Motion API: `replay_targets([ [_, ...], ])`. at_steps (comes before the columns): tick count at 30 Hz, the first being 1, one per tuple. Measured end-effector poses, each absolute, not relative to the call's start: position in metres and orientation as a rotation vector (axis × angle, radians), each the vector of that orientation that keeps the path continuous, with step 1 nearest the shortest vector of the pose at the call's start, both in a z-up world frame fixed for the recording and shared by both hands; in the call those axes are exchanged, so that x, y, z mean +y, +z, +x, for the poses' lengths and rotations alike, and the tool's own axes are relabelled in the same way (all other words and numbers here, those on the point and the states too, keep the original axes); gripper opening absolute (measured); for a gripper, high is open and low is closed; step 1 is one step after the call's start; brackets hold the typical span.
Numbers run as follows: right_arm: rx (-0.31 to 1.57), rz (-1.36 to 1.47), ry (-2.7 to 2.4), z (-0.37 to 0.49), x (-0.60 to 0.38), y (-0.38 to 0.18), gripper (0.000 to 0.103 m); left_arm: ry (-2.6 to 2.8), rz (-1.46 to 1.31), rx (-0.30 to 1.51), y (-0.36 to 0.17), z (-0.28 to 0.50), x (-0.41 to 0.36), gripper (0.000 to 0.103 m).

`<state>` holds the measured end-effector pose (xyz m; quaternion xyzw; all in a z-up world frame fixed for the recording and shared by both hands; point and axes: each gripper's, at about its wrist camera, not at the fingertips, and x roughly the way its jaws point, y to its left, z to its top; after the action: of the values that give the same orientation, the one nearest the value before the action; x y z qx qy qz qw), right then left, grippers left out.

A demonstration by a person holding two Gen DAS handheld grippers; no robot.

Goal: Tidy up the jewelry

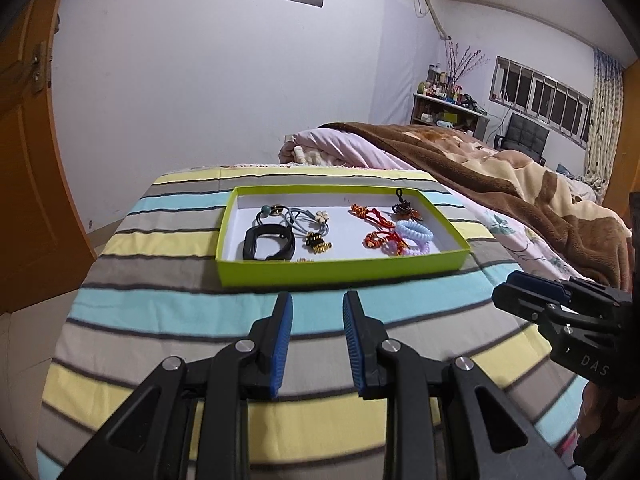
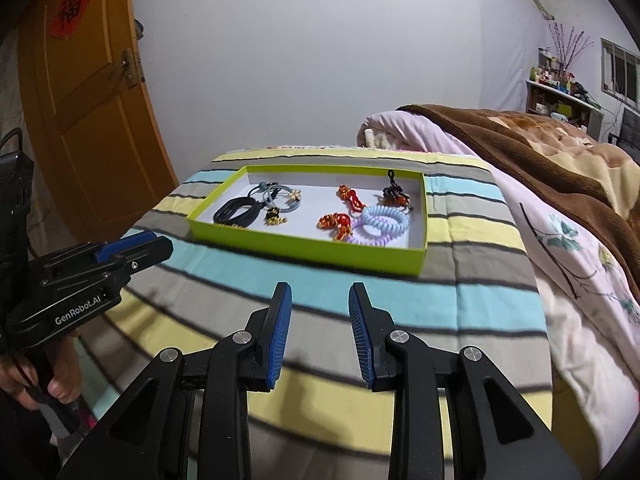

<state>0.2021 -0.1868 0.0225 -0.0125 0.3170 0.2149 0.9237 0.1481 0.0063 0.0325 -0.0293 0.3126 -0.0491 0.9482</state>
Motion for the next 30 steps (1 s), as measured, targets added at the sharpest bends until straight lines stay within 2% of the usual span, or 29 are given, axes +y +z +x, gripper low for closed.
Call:
replay_targets([
  [15,0.589,-0.043,0.394,0.135,-0.195,0.026,0.031,-0.042,-0.048,0.586,0.037,0.081,-0.002,0.027],
  [30,0.53,-0.085,0.368,0.111,-0.188,0.026,0.031,-0.004,-0.043,0.566,0.032,0.064,-0.008,0.027],
])
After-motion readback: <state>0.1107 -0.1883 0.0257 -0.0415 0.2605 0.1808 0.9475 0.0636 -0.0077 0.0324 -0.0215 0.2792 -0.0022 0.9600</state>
